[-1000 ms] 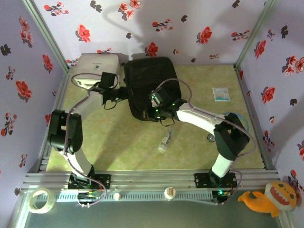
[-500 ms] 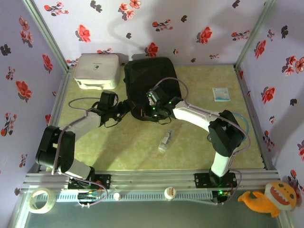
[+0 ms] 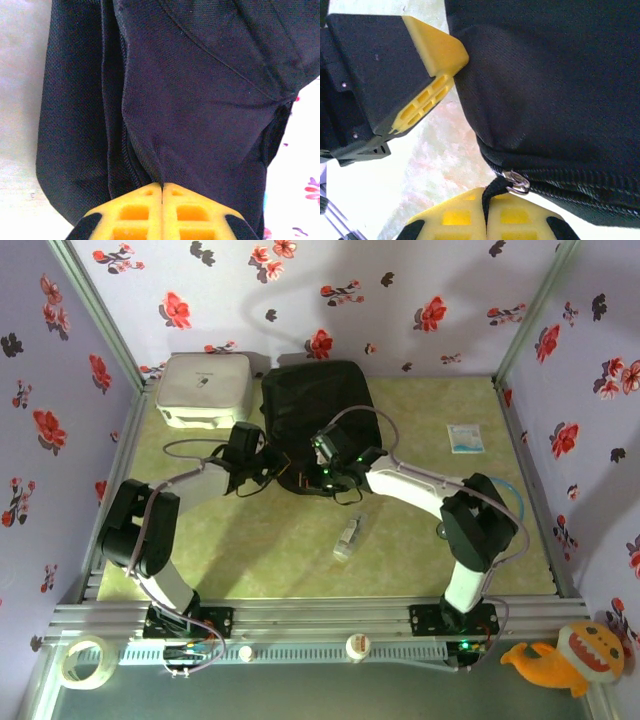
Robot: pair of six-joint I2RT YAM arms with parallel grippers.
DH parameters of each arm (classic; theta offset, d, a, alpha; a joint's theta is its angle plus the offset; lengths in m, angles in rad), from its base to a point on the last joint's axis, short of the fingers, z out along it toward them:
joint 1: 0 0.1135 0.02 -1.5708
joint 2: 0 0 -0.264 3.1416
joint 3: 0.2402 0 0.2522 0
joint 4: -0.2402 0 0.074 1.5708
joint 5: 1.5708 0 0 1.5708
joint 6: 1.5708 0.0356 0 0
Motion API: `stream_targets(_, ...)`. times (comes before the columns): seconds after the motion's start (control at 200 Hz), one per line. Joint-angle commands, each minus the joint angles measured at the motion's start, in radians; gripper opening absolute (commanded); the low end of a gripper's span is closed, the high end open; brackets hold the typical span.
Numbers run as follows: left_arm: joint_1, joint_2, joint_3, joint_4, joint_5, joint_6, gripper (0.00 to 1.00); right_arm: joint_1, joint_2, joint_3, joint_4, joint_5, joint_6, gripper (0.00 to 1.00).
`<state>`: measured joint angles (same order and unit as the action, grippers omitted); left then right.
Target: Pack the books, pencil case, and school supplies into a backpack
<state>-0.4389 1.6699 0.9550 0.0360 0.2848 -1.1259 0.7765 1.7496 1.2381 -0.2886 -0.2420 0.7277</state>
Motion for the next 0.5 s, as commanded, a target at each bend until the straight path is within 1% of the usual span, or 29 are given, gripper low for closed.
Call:
stream_targets(0.0, 0.001, 0.023, 0.050, -0.071, -0.072, 0.070, 0.00, -0.016, -0.084, -0.054, -0.034, 0.063, 0.033, 0.00)
stream_targets(0.185, 0.016, 0.042, 0.065, -0.118, -0.090, 0.138, 0.00, -0.069, -0.166, -0.144, -0.066, 0.078, 0.071, 0.00)
stream_targets(0.495, 0.029, 0.048, 0.071, -0.145, -0.090, 0.194, 0.00, -0.137, -0.219, -0.203, -0.126, 0.112, 0.104, 0.00)
